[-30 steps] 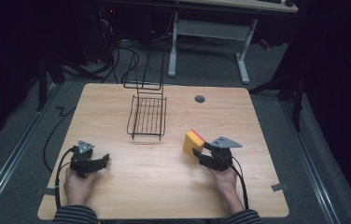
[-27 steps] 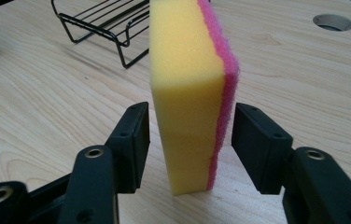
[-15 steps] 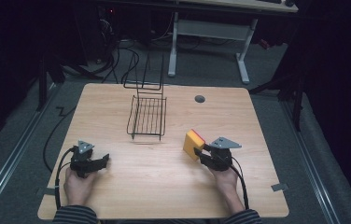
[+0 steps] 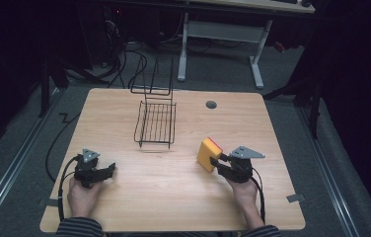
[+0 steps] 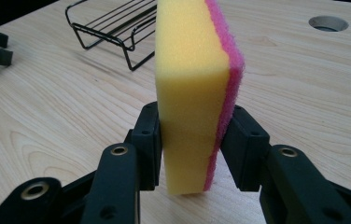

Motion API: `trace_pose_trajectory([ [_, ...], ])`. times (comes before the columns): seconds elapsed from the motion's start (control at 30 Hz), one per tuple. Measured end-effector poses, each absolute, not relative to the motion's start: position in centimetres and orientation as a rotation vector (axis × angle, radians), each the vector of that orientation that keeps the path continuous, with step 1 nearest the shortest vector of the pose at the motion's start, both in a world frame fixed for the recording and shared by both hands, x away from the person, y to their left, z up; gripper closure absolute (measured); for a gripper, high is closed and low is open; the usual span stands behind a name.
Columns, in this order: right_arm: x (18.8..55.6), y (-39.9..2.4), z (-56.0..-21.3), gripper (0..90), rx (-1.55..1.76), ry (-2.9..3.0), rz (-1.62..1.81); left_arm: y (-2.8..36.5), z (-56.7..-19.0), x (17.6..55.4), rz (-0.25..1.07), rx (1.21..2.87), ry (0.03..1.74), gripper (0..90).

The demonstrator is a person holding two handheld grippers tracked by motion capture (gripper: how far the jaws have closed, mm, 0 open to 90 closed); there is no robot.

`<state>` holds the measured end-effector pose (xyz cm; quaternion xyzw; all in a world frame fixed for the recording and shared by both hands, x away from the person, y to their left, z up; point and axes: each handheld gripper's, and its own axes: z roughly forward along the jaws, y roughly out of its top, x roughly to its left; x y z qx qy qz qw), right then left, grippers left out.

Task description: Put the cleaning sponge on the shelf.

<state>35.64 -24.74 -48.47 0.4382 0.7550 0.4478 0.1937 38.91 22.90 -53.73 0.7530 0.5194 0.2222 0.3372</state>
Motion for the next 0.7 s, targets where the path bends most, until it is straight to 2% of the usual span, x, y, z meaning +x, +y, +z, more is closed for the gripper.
trace_pose_trajectory([
  [0.7, 35.2, -24.3, -45.8, 61.1, 1.138, 2.167, 1.326, 22.9, -53.7, 38.9, 0.579, 1.962, 1.354, 24.2],
])
